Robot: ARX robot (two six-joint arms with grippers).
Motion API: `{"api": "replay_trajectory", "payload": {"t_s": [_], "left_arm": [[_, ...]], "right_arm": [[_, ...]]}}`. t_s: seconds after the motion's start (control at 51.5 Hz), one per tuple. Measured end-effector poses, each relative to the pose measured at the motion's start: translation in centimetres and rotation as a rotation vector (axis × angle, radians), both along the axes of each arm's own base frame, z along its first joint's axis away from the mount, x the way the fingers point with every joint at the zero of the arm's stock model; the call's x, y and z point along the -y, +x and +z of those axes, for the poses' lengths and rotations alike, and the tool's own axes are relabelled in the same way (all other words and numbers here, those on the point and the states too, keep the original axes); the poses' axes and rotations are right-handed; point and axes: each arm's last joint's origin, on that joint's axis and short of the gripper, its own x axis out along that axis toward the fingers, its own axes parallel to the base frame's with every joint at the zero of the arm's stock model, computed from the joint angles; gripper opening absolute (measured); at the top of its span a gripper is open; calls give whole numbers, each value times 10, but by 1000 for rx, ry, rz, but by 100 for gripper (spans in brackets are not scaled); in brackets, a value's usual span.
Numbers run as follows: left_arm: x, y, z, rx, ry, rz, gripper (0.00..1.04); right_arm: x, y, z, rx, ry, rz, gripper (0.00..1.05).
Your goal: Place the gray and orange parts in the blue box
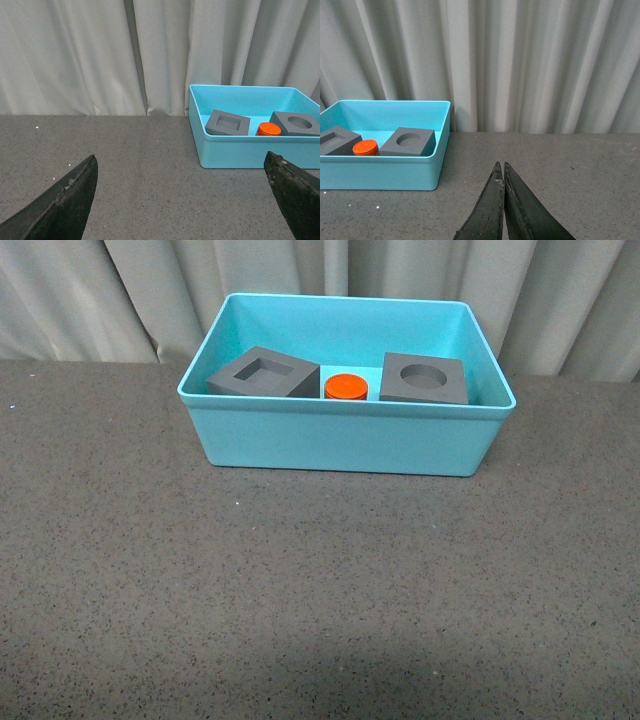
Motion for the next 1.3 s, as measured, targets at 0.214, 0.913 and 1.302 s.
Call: {"api": "replay_trajectory", "payload": {"t_s": [0.214,0.913,1.302], "left_arm": [[0,0,0,0,0,0,98],[0,0,0,0,0,0,98],[0,0,0,0,0,0,98]], "right_arm": [[0,-5,0,0,0,0,0],[0,-20,-3,-6,0,3,23],[0,-20,-3,-6,0,3,87]]}}
